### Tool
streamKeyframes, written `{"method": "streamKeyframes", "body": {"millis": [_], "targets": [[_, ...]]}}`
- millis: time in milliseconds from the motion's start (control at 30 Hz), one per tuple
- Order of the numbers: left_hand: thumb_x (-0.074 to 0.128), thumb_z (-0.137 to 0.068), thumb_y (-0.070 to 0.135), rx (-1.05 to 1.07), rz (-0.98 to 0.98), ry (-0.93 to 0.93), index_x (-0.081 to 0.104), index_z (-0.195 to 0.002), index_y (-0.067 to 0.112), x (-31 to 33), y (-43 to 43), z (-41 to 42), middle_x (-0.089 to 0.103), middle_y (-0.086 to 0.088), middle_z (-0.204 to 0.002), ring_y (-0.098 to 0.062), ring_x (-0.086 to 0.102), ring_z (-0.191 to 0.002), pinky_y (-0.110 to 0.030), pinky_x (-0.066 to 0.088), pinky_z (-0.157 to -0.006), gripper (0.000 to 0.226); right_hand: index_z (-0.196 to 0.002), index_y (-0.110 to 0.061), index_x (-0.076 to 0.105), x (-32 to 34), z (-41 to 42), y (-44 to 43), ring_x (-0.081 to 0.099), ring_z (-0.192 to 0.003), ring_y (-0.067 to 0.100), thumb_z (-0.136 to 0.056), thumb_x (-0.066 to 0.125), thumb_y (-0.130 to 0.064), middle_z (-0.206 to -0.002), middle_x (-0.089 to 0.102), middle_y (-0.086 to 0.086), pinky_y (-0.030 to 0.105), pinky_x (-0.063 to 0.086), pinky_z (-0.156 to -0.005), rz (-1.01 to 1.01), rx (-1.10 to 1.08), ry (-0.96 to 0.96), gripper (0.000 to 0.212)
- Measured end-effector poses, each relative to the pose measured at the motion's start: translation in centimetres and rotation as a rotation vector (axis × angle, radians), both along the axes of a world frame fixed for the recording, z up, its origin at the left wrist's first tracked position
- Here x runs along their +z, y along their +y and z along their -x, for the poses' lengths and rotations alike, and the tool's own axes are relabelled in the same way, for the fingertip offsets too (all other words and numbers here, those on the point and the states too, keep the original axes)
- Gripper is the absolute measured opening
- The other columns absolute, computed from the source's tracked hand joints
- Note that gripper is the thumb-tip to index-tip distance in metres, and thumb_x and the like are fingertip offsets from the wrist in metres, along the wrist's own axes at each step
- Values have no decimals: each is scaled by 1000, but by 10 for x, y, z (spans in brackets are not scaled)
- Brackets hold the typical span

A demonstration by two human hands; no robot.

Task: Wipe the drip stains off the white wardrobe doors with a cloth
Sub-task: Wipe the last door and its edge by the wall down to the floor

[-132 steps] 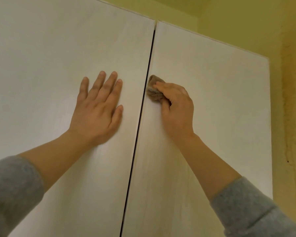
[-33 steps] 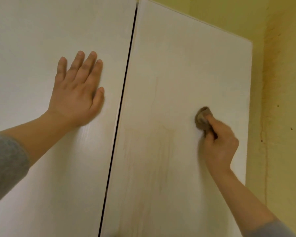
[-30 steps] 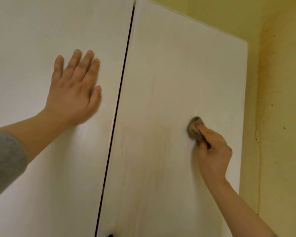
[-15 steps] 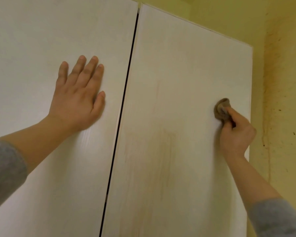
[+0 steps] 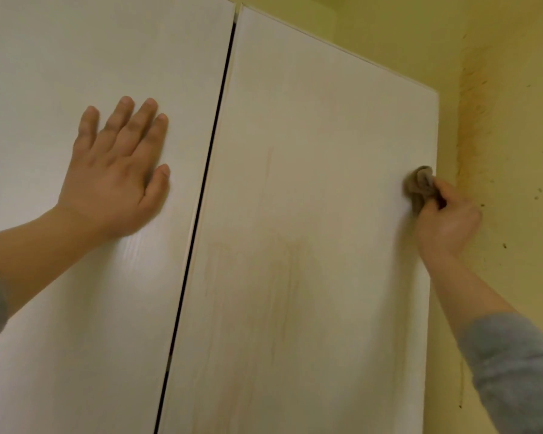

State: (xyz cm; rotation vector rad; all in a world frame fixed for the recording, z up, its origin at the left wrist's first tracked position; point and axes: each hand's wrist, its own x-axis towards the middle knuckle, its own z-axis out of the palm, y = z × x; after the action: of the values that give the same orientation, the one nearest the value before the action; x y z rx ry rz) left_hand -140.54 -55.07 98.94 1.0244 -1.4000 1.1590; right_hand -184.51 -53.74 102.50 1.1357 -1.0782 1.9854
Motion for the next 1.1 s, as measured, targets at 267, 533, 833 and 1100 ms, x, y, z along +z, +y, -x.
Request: {"method": "streamKeyframes", "body": {"millis": [267, 533, 833, 1100], "targets": [[23, -96, 41, 4, 25, 12, 23, -156, 9, 0, -3, -1, 18, -12, -164, -31, 11, -152, -51, -1, -121, 68, -121, -15, 69, -75, -6, -30, 68, -96, 21, -83, 53, 6, -112, 72, 5, 37, 54, -86, 75, -13, 18, 46], [27, -95, 40, 0, 60, -7, 28, -154, 7, 0, -2, -2, 24, -16, -162, -35, 17, -150, -47, 1, -121, 68, -115, -9, 71, -74, 3, -4, 63, -95, 6, -82, 55, 9, -105, 67, -5, -1, 39, -82, 102, 70, -78, 42], [27, -94, 40, 5, 72, -1, 29, -154, 7, 2, -3, 1, 24, -14, -162, -35, 19, -150, -55, 7, -119, 68, -124, -10, 66, -30, 25, -16, 65, -104, 28, -89, 55, 4, -117, 69, 12, 16, 38, -87, 12, -30, -59, 39], [28, -94, 40, 11, 61, -2, 28, -154, 8, 2, -6, -1, 23, -14, -162, -34, 17, -150, -49, 1, -121, 68, -115, -11, 71, -121, 27, -14, 68, -90, 30, -83, 60, 9, -105, 73, 12, -1, 39, -73, -29, 63, -87, 40]]}}
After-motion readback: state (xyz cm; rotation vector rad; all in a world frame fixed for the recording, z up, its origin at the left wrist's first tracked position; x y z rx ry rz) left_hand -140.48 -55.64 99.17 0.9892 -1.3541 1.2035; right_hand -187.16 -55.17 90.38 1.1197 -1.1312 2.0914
